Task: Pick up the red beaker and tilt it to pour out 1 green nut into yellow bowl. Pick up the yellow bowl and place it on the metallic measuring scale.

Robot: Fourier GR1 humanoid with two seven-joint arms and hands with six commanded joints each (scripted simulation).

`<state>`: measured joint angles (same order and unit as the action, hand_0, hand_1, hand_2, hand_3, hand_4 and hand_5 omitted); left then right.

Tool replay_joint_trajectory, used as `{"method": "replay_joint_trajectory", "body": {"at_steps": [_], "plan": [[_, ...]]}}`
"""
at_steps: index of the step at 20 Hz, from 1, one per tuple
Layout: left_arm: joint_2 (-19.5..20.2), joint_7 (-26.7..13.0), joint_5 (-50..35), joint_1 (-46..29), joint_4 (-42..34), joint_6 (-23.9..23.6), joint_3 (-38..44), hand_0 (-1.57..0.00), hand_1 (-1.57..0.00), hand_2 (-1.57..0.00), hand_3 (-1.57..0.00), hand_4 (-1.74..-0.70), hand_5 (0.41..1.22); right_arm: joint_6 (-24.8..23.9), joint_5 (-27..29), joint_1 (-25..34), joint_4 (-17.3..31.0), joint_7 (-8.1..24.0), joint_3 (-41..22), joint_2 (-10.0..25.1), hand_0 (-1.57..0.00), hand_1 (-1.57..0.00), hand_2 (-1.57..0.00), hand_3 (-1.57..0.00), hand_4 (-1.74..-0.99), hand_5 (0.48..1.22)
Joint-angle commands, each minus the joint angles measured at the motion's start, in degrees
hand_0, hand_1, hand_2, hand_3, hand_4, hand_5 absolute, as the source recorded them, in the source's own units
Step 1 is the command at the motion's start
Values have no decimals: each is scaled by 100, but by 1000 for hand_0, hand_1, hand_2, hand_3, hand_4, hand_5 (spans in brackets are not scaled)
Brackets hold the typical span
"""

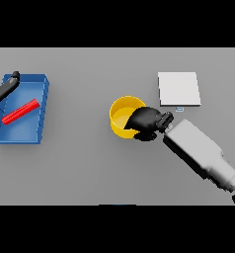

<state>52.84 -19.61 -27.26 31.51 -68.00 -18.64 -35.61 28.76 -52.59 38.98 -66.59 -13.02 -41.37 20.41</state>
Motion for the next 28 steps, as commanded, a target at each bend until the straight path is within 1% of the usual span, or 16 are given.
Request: {"method": "replay_joint_trajectory", "body": {"at_steps": [1, 3, 5, 6, 8, 9, 10, 12, 14, 17, 18, 19, 21, 24, 25, 28], "plan": [[-19, -73, 2, 30, -31, -32, -12, 1, 1, 1, 1, -724, 696, -16, 12, -15, -27, -23, -4, 14, -1235, -1211, -1122, -834, -1614, 1130], [-73, -17, 24, 52, 61, 5, -27, 1, 1, 1, 1, -725, 698, -124, -12, -19, -34, -15, -59, 33, -1356, -1341, -1192, -1041, -1660, 1163], [-50, -44, 20, 70, 61, 40, -26, 1, 1, 1, 1, -722, 695, -137, -18, -13, -87, 10, -32, 81, -1433, -1424, -1240, -1183, -1689, 1184], [-50, -94, 48, 74, -12, 17, -71, 1, 1, 1, 1, -719, 697, -199, 2, -4, -46, -55, -6, 81, -1461, -1453, -1264, -1218, -1699, 1191], [-61, 11, 37, 44, 60, 64, -50, 1, 1, 1, 1, -719, 695, -168, 76, 6, -81, -75, 77, 102, -1500, -1496, -1309, -1254, -1714, 1202], [-80, -25, 39, 51, 48, 39, -61, 1, 1, 1, 1, -717, 693, -169, 88, 6, -81, 12, 95, 68, -1515, -1511, -1314, -1285, -1720, 1206], [-15, -69, 4, 36, 11, 55, -31, 1, 1, 1, 1, -716, 694, -149, 124, -31, -128, -66, 131, 136, -1526, -1523, -1319, -1311, -1724, 1209], [-26, -52, -17, 56, 76, 77, -1, 1, 1, 1, 1, -717, 696, -35, 213, 22, -296, -61, 253, 247, -1542, -1540, -1331, -1340, -1730, 1213], [-45, -112, -11, 49, 66, 71, -26, 1, 1, 1, 1, -723, 694, 173, 347, -35, -571, 155, 395, 295, -1553, -1551, -1344, -1317, -1734, 1216], [-79, -106, 51, 99, 50, 15, -60, 1, 1, 1, 1, -723, 692, 385, 486, -2, -923, 334, 631, 495, -1562, -1561, -1429, -1228, -1737, 1218], [-93, -195, 59, 137, 41, 39, -90, 1, 1, 1, 1, -722, 688, 371, 527, -40, -1021, 279, 712, 602, -1563, -1563, -1432, -1208, -1738, 1219], [-100, -158, 90, 172, 138, 89, -94, 1, 1, 1, 1, -717, 686, 343, 521, -31, -1101, 318, 799, 699, -1565, -1565, -1426, -1194, -1739, 1219], [-30, -107, 55, 103, 37, 104, -73, 1, 1, 1, 1, -714, 686, 297, 509, -50, -1209, 568, 897, 721, -1567, -1567, -1478, -1170, -1740, 1220], [-30, -134, 37, 118, 46, 70, -48, 1, 1, 1, 1, -720, 688, 338, 538, -59, -1325, 655, 974, 714, -1561, -1569, -1524, -1161, -1740, 1220], [4, -87, 35, 51, -46, 59, -60, 1, 1, 1, 1, -721, 694, 320, 507, -24, -1305, 768, 1043, 760, -1563, -1569, -1526, -1157, -1740, 1220], [20, -158, 40, 38, -123, 8, -74, 1, 1, 1, 1, -727, 710, 75, 471, 128, -998, 602, 1201, 906, -1567, -1570, -1527, -1151, -1741, 1221]]}}
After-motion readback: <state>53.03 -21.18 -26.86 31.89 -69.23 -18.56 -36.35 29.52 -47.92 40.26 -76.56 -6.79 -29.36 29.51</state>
